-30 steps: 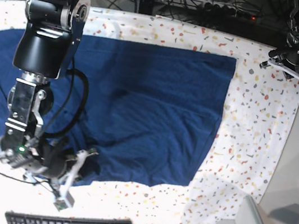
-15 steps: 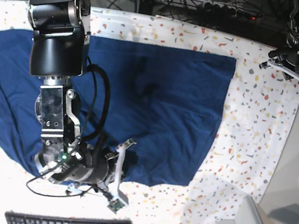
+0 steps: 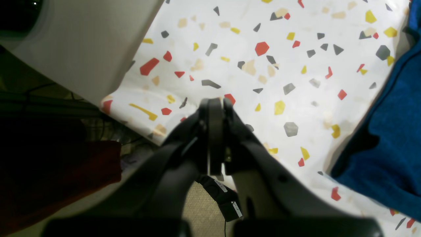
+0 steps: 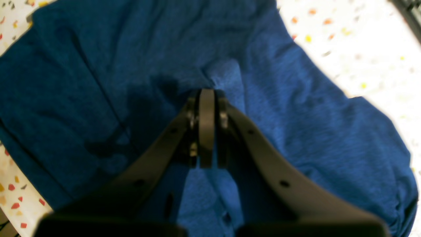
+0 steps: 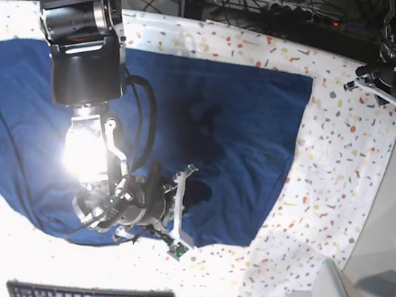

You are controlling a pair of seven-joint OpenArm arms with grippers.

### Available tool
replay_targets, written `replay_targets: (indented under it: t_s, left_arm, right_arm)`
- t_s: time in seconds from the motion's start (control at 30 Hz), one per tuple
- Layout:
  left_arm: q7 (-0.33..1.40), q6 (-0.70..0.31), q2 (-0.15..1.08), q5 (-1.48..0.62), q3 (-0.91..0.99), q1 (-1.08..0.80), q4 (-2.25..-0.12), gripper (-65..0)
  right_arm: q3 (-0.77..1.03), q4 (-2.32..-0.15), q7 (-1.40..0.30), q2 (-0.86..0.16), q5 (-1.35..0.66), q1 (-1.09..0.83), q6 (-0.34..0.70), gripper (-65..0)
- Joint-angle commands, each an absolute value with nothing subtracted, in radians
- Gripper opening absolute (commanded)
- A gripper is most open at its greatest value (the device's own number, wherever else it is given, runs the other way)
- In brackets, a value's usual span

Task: Layout the t-shirt on the table in an organized manner, then fold the t-shirt properly
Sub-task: 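Sweep the right gripper across the shirt to flatten wrinkles, then grasp the shirt corners with both grippers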

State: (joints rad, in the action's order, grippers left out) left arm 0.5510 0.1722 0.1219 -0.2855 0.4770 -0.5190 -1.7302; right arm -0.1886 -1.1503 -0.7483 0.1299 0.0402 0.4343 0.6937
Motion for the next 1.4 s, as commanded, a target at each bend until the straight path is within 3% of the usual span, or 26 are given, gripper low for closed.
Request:
replay_targets:
  t_s: [0.0,0.07,0.17,0.27,0.5,0.73,0.83,0.87,0.97,1.17,1.3,1.37]
  left_arm:
    - [0.535,0.174,0.131,-0.282,0.483,-0.524,-1.75,-65.0]
    - [0.535,0.174,0.131,-0.282,0.476,-0.524,-1.75,-65.0]
    - [0.532,0.174,0.124,-0.285,0.479,-0.536,-1.784,-65.0]
    - [0.529,0.174,0.122,-0.291,0.469,-0.568,-1.847,-65.0]
    - [0.529,0.17,0.065,-0.306,0.443,-0.596,-1.903,-65.0]
    - [0.527,-0.076,-0.021,-0.449,0.504,-0.578,-1.854,-65.0]
    - [0.529,-0.127,-0.047,-0.484,0.564,-0.562,-1.805,-64.0]
    - [0.529,-0.13,-0.048,-0.496,0.579,-0.561,-1.788,-54.6]
    - [0.529,-0.131,-0.042,-0.55,0.582,-0.55,-1.738,-36.0]
    - [0.53,-0.133,-0.042,-0.602,0.578,-0.527,-1.659,-24.4]
    - [0.53,-0.243,-0.041,-0.596,0.555,-0.526,-1.641,-18.3]
    - [0.533,-0.269,-0.041,-0.595,0.552,-0.51,-1.639,-18.4]
  right_arm:
    - [-0.203,-1.158,-0.723,0.139,0.027,0.481,0.698,-62.3]
    - [-0.236,-1.161,-0.728,0.139,0.027,0.486,0.698,-53.4]
    - [-0.266,-1.205,-0.763,0.133,0.033,0.486,0.698,-32.9]
    - [-0.179,-1.339,-0.849,0.096,0.03,0.446,0.698,-18.6]
    - [0.245,-1.791,-0.923,0.082,0.027,0.213,0.698,-20.4]
    - [0.467,-1.911,-0.832,0.081,0.027,-0.002,0.698,-20.3]
    - [0.521,-1.911,-0.808,0.081,0.025,-0.051,0.698,-20.3]
    - [0.541,-1.911,-0.803,0.081,0.025,-0.065,0.698,-20.3]
    - [0.596,-1.911,-0.811,0.081,-0.01,-0.085,0.698,-20.1]
    - [0.639,-1.902,-0.845,0.018,-0.185,-0.14,0.698,-20.1]
    - [0.65,-1.902,-0.869,-0.008,-0.229,-0.148,0.698,-20.1]
    - [0.651,-1.902,-0.869,-0.01,-0.231,-0.148,0.698,-20.1]
